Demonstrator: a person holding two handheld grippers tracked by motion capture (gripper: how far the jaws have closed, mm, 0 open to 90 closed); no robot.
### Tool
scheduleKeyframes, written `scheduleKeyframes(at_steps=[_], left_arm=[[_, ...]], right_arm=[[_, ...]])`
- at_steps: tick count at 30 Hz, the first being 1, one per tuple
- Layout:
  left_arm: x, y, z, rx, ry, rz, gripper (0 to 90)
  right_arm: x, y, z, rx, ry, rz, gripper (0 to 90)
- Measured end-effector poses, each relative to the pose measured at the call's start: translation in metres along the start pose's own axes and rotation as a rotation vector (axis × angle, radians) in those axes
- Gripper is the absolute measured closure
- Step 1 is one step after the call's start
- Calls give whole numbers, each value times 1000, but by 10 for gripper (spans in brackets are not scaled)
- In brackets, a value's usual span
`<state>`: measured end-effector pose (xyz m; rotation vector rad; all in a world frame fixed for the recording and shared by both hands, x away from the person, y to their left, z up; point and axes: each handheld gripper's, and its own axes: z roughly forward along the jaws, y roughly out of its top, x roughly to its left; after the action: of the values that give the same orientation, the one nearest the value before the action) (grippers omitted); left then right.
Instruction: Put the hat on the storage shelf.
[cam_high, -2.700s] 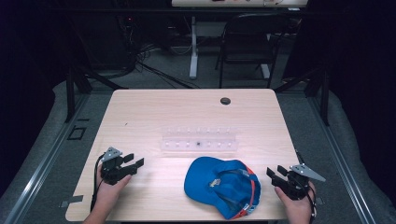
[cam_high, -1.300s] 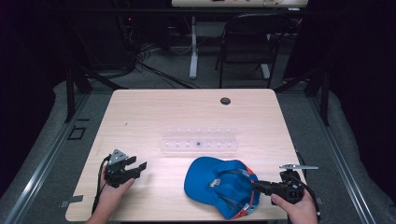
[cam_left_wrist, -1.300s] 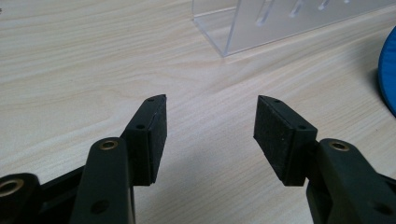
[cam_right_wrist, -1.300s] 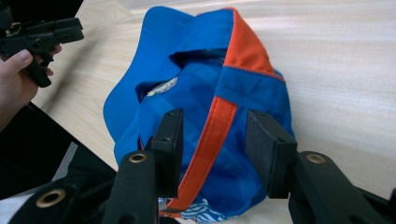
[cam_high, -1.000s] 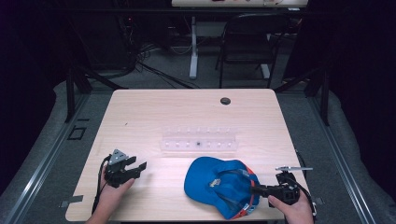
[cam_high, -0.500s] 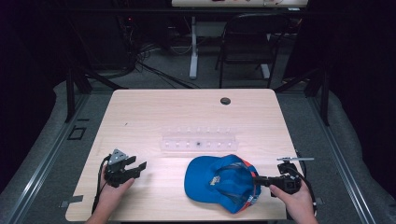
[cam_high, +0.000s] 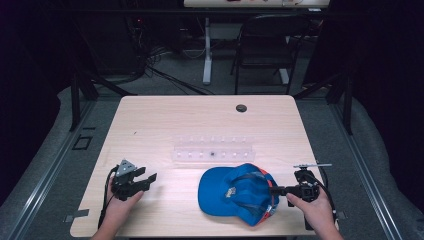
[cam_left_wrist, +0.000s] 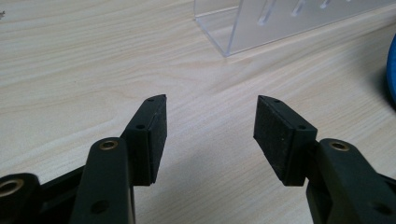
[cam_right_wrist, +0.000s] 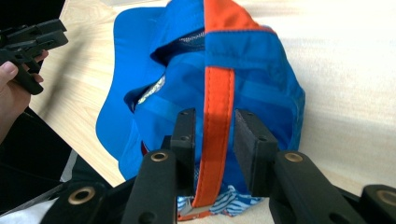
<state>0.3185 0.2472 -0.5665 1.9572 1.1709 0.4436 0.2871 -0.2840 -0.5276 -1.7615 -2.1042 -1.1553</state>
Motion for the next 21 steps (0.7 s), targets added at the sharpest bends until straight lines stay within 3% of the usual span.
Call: scheduleKeyframes(at_steps=[9,21], left_arm=[[-1,0,1,2,1,6,449],[-1,0,0,-3,2,0,449]], right_arm=[[-6,-8,-2,19,21,25,717],[-1,-2,1,51,21,8,773]])
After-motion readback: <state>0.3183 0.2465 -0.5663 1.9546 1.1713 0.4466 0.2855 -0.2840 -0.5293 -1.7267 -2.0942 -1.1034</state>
